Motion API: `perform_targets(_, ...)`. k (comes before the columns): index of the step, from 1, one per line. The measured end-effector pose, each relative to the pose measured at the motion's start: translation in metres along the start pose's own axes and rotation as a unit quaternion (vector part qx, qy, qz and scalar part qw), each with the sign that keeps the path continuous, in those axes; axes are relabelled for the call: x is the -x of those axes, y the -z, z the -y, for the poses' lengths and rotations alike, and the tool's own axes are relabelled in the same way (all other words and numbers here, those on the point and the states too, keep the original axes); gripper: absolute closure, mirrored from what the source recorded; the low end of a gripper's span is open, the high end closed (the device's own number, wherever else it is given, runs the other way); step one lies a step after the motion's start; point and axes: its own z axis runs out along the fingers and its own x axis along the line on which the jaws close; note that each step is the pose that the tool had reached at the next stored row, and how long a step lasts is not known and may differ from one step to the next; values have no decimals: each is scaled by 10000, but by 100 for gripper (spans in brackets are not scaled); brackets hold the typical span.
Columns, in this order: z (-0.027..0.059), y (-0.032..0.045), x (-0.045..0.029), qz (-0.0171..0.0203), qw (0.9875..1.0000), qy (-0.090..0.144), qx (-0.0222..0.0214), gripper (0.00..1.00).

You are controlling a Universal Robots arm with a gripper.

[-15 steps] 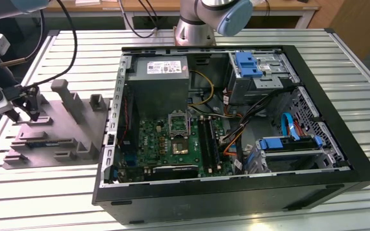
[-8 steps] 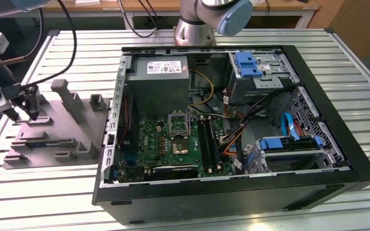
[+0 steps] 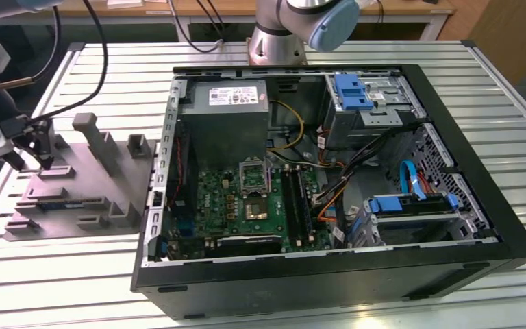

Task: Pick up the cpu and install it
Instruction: 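Pick up the cpu and move it towards the insertion slot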

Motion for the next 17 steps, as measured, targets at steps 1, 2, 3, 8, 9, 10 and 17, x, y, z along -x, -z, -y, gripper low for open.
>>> perform_targets(1,0,6,0,0,10000,0,0,53)
perform_targets(2,-1,14,-1,0,10000,0,0,53)
perform_targets(3,-1,21,-1,0,10000,0,0,53)
perform_targets(8,-2,41,-1,0,10000,0,0,53)
perform_targets(9,-2,42,-1,1,10000,0,1,53)
perform_targets(10,-1,43,-1,1,10000,0,1,53)
perform_targets(17,-3,94,-2,0,10000,0,-8,53)
